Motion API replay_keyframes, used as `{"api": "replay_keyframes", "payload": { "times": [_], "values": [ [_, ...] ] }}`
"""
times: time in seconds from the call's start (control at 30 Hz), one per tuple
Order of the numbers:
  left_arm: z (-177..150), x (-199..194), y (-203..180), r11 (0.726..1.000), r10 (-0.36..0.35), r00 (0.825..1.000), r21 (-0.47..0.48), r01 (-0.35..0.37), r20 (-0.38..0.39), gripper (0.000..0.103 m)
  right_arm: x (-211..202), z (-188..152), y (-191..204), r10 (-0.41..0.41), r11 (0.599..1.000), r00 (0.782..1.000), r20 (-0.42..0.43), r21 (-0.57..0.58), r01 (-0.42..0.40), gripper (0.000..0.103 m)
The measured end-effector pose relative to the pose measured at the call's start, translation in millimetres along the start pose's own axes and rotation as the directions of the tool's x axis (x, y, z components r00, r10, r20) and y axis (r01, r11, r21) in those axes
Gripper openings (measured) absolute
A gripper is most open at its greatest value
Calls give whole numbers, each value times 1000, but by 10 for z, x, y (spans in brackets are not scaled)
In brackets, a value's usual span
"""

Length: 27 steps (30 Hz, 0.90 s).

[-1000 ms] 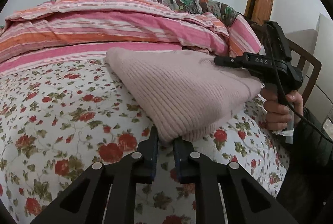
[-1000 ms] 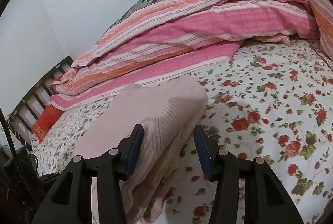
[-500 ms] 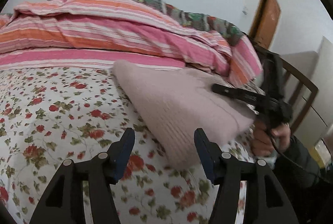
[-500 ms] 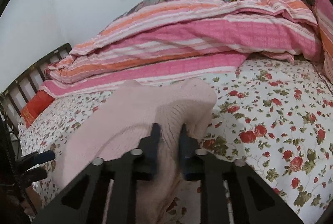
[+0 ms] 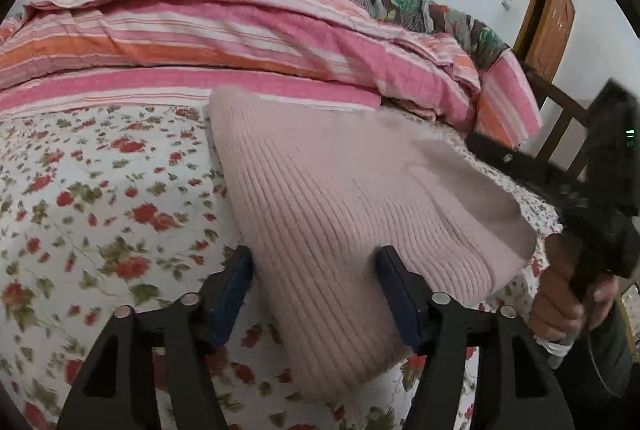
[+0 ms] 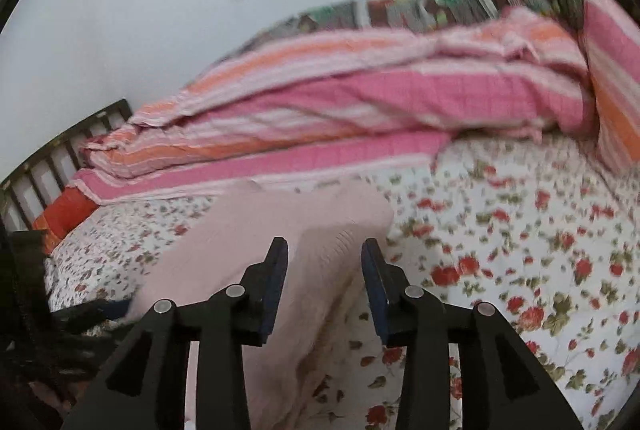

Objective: Fold small clothes

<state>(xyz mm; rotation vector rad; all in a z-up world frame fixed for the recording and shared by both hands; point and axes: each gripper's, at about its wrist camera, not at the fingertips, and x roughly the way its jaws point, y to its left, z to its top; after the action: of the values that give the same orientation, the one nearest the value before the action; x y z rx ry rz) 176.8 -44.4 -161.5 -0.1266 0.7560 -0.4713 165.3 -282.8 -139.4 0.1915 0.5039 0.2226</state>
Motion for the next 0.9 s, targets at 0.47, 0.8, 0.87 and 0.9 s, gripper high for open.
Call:
{"api": "replay_keyframes", "payload": {
  "times": [0.47, 0.8, 0.87, 0.9],
  "values": [
    [102, -14, 77, 998, 1, 999, -68, 2, 51, 68, 324, -210, 32, -117, 991, 981, -152, -79, 106, 38],
    [143, -66, 81, 994, 49, 992, -100, -37, 119, 68, 312, -246, 57, -122, 991, 982, -142, -76, 112, 44],
    [142, -31, 100, 993, 54, 993, -115, -41, 109, 68, 313, -250, 51, -122, 991, 982, -142, -71, 113, 46],
    [142, -3, 113, 991, 50, 993, -126, -36, 103, 68, 312, -253, 49, -122, 991, 982, -142, -69, 113, 46]
  ]
}}
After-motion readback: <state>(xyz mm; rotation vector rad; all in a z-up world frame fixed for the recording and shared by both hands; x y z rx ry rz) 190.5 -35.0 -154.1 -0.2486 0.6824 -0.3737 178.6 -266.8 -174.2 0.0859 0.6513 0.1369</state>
